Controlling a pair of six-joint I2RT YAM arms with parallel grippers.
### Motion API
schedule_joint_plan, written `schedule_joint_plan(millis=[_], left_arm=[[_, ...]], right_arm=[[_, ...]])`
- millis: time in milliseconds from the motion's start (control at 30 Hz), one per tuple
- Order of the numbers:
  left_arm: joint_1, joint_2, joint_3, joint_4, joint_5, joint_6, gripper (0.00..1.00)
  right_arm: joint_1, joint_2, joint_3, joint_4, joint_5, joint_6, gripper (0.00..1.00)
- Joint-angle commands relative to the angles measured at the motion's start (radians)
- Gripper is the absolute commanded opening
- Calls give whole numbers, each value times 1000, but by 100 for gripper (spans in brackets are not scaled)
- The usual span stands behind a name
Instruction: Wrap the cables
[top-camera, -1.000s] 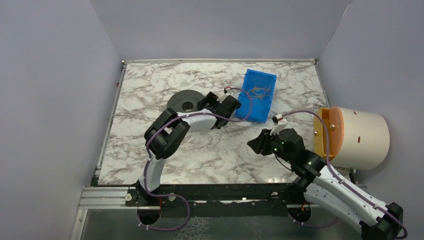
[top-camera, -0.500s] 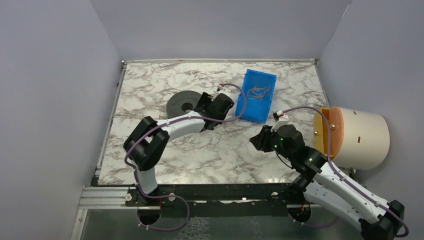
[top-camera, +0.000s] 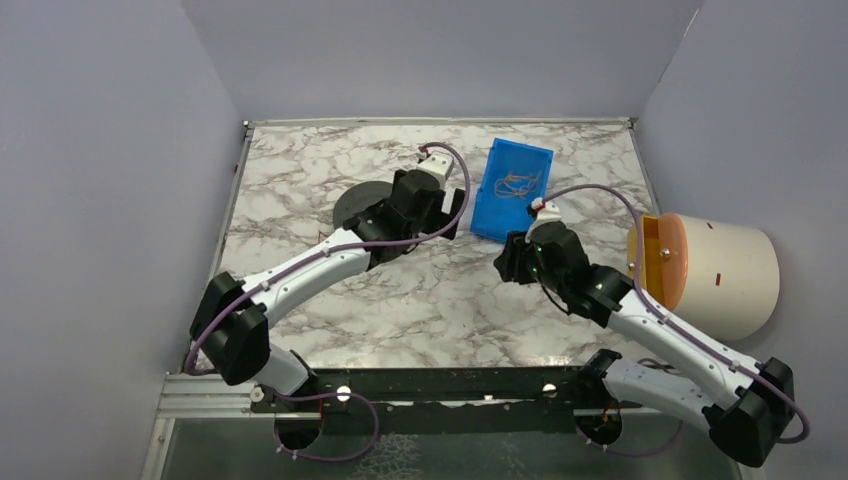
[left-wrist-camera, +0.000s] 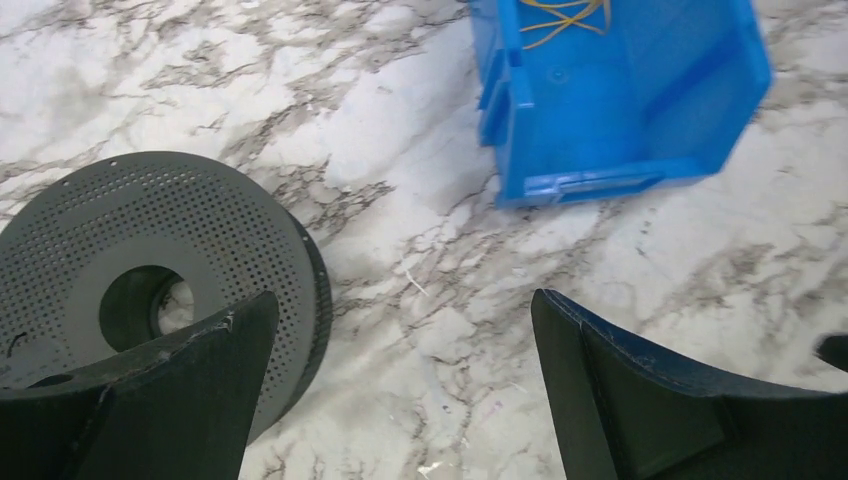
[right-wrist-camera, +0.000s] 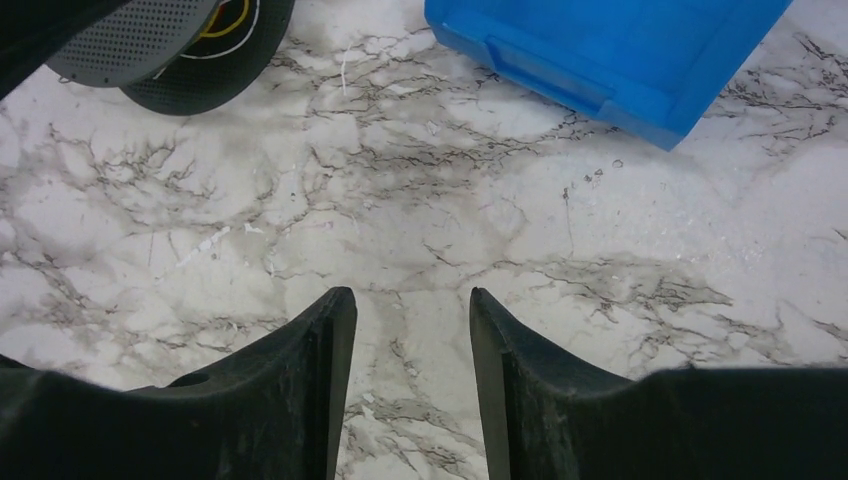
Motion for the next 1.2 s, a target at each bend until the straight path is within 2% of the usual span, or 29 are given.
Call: schedule_joint_plan(millis=[0,200,367,433,600,667,700,900,1100,1167], left_arm=[[3,-72,25,-78,192,-63,99],[45,-131,91,-195,356,-63,99],[189,-158,90,-204,615,-94,99],[239,-167,91,-210,644,-98,99],[373,-184,81,-231,606,-117,99],[429,-184,70,-240,569,-151,99],[444,-182,66,-257,537,-175,99],[468,-178,59,-311,373,-171,99],[469,-229,26,-308,250,-162,99],[468,-261,2,-293,218,-134,99]], right_arm=[[4,84,80,1,27,-25,53],[-8,207,183,-18,23,-58,64],[-89,288,272,-55,-20,-74,80],[-142,311,306,-64,-52,-79,84],[-319,355,363,-74,-220,-84,93],[-407,363,382,-80,-306,-65,94],[-422,359,391,-83,-300,-54,94],[-426,295,411,-118,-158,9,99],[-426,158,302,-31,-306,-14,100],[-426,143,302,-66,-322,-12,100]])
